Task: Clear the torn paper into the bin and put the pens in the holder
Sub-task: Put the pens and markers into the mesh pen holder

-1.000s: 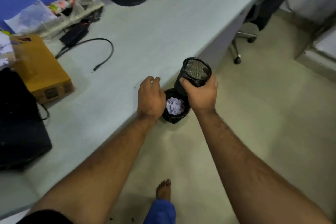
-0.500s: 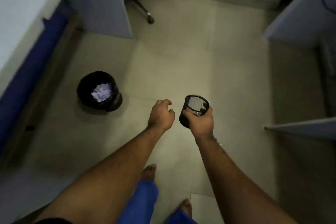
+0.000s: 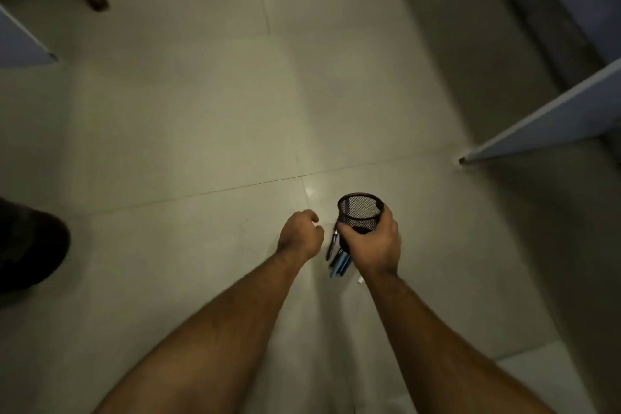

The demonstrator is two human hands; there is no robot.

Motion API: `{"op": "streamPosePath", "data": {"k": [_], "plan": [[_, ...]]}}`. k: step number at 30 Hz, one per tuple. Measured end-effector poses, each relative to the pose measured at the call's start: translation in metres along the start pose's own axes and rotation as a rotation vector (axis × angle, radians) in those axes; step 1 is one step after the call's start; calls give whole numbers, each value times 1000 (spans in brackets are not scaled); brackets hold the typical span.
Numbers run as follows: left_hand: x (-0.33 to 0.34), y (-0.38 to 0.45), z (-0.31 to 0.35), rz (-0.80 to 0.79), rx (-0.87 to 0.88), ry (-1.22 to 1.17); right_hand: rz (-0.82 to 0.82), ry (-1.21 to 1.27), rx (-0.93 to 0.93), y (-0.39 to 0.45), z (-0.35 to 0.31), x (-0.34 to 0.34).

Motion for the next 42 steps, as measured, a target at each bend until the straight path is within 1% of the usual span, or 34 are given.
{"op": "streamPosePath", "data": {"k": [4, 7, 10, 14, 17, 19, 21, 22, 25, 27, 31, 34, 36, 38, 40, 42], "plan": [[62, 75, -29, 4, 34, -11, 115, 14, -7, 43, 68, 34], [88, 111, -35, 29, 68, -5, 158, -5, -35, 68, 92, 45], [103, 132, -32, 72, 80, 64, 165, -76, -102, 82, 105, 47], [114, 147, -27, 111, 57, 187, 151, -132, -142, 93, 119, 46], [113, 151, -23, 95, 32, 256, 142, -125, -128, 97, 124, 38], [104, 148, -16, 125, 47, 241, 143, -113, -113, 94, 126, 32], [92, 146, -10, 167, 85, 166, 168, -86, -85, 89, 130, 30], [89, 146, -6, 171, 103, 150, 180, -72, -67, 87, 132, 30], [90, 143, -3, 132, 134, 213, 187, -44, -35, 83, 134, 29], [99, 146, -8, 121, 113, 216, 182, -58, -25, 85, 133, 29], [118, 155, -16, 147, 20, 194, 174, -82, -11, 87, 139, 33], [122, 155, -14, 143, 17, 205, 158, -103, -6, 85, 144, 35], [115, 152, -9, 181, 56, 168, 143, -121, -8, 84, 146, 33], [100, 146, 5, 242, 151, 32, 151, -131, -5, 86, 146, 29], [85, 138, 26, 289, 296, -113, 174, -138, 2, 88, 147, 22], [75, 129, 50, 289, 455, -236, 191, -131, 29, 90, 150, 15]]}}
Point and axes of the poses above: each hand's wrist, its own y-axis towards the middle knuckle, its own x-axis out of the palm, z = x × y, the point moved 4 cm from there along y, towards the middle knuckle, and after that the axes turned 13 degrees about -z, right-handed, at the moved point
